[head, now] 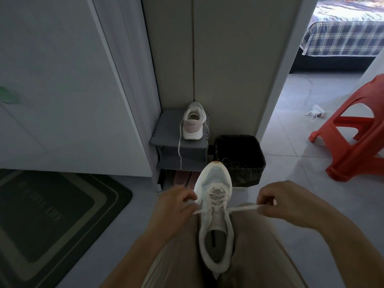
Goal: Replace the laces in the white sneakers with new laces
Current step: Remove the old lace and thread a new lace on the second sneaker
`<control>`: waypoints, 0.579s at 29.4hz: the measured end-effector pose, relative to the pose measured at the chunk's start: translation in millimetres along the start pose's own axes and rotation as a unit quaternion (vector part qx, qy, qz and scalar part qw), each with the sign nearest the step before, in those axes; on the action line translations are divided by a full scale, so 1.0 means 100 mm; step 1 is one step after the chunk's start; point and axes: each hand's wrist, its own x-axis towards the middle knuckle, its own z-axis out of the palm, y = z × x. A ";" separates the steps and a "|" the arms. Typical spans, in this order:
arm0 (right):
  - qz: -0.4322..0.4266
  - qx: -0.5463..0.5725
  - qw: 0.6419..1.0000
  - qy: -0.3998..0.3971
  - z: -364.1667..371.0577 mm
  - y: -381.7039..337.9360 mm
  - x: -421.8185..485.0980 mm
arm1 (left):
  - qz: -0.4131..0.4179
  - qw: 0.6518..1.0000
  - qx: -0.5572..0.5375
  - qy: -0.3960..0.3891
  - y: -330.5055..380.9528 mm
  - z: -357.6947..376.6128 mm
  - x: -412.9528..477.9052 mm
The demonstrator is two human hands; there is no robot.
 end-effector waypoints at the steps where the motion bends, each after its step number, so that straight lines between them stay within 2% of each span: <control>1: -0.014 0.044 0.999 -0.015 -0.07 -0.07 0.00 | 0.004 1.000 -0.013 0.001 0.10 0.03 0.02; 4: -0.048 0.127 0.991 -0.014 -0.16 -0.31 0.09 | 0.047 0.998 -0.006 -0.029 0.49 0.27 0.06; 6: -0.046 0.132 0.990 -0.006 -0.18 -0.39 0.14 | 0.081 0.997 -0.004 0.013 0.65 0.37 0.11; 9: -0.009 0.100 0.995 0.008 -0.34 -0.24 0.07 | 0.026 0.994 -0.081 0.068 0.59 0.32 0.17; 12: 0.030 0.114 0.993 0.016 -0.54 0.10 -0.10 | 0.022 0.984 -0.102 0.147 0.41 0.23 0.08; 15: 0.037 0.206 0.976 0.053 -0.67 0.35 -0.29 | -0.005 0.971 -0.122 0.205 0.19 0.22 -0.03; 17: 0.056 0.284 0.952 0.103 -0.68 0.48 -0.37 | -0.035 0.965 -0.135 0.224 0.05 0.26 -0.05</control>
